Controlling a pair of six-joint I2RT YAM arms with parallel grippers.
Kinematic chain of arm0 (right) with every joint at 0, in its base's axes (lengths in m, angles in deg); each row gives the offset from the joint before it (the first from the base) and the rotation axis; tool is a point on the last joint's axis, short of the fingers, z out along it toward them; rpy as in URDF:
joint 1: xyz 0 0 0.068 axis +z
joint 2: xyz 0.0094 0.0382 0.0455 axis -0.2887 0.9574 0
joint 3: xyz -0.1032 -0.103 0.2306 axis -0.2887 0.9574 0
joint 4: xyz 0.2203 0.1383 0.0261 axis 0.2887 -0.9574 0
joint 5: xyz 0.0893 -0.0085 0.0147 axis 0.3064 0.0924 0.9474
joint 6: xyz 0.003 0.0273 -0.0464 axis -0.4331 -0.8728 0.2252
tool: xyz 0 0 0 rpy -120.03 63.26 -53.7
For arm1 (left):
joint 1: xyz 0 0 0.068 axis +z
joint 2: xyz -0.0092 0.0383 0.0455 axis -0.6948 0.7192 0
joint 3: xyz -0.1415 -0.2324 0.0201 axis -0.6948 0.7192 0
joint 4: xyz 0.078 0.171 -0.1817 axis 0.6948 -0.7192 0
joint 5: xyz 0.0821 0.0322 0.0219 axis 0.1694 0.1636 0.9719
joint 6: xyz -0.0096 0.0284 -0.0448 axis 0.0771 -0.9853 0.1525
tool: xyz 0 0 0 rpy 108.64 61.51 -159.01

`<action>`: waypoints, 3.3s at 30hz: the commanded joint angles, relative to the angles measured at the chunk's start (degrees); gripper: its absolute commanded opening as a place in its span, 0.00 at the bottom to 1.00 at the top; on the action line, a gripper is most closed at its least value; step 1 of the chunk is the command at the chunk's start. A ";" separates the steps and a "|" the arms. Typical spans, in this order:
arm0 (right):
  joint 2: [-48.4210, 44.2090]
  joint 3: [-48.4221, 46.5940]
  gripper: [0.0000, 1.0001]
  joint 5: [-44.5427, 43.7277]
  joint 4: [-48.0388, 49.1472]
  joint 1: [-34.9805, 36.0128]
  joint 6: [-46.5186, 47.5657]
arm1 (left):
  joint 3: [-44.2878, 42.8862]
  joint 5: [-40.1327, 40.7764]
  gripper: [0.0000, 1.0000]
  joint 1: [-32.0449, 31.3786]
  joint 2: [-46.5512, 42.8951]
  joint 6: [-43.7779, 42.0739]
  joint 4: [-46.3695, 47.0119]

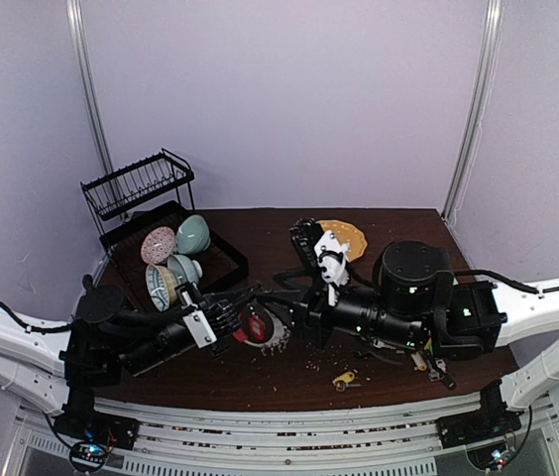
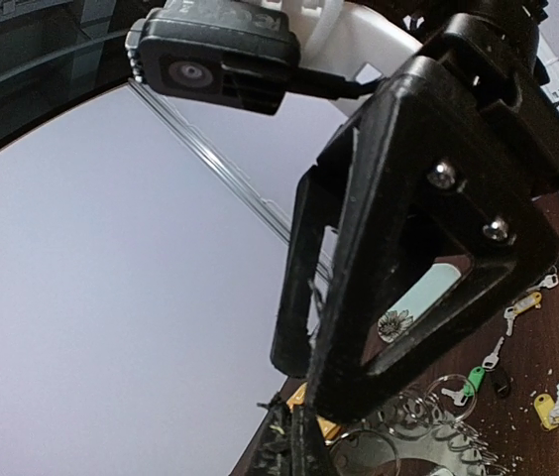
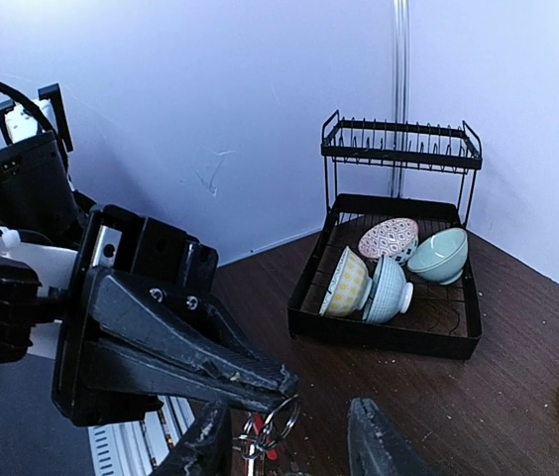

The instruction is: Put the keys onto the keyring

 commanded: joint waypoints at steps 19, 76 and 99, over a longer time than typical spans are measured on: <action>2.18 -2.47 0.19 -0.89 -2.32 0.31 -0.62 | -1.91 0.13 0.00 -0.19 -0.08 0.99 1.17; -8.72 4.80 0.00 12.52 -3.87 -0.34 21.63 | -16.09 -30.08 0.12 10.00 0.90 26.39 -32.94; -8.83 4.34 0.00 12.02 -4.91 -0.38 21.45 | -15.65 -34.21 0.11 9.39 2.12 27.41 -25.58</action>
